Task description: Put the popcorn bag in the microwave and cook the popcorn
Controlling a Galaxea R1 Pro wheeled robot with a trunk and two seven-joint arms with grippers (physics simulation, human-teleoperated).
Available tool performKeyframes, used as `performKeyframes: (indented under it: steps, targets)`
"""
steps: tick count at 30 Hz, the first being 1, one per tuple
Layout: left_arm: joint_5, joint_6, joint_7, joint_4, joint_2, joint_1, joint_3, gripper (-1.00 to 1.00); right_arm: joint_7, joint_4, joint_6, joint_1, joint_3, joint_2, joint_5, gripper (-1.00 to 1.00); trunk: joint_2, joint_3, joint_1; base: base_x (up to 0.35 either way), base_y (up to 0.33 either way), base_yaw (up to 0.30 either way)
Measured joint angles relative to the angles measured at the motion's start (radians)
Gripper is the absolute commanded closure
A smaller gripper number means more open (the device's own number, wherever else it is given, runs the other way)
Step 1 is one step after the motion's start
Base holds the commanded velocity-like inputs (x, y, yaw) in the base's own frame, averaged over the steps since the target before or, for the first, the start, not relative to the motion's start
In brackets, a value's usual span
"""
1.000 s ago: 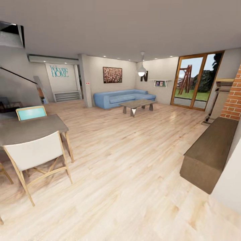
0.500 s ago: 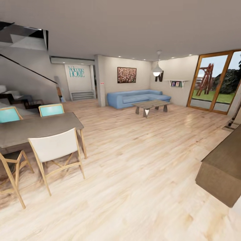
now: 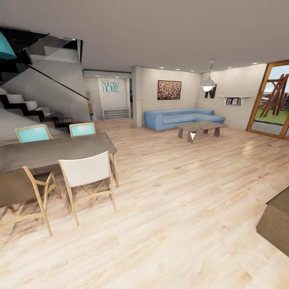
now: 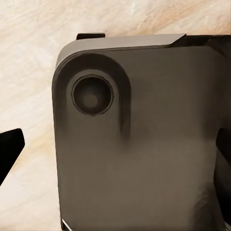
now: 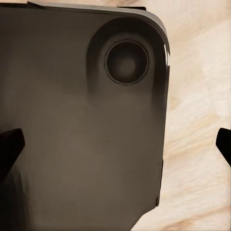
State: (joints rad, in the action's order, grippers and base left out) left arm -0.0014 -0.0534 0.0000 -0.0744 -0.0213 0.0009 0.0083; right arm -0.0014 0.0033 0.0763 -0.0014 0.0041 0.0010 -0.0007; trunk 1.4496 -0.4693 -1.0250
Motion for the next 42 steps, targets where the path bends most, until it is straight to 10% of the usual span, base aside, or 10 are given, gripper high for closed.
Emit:
performKeyframes:
  steps: [42]
  targets:
    - [0.008,0.0,-0.001,-0.01,-0.042,0.0,0.009,-1.0,0.001,0.0,-0.001,0.0,0.001,-0.002,0.003,-1.0,0.0,0.0,0.0,0.0,0.0,0.269]
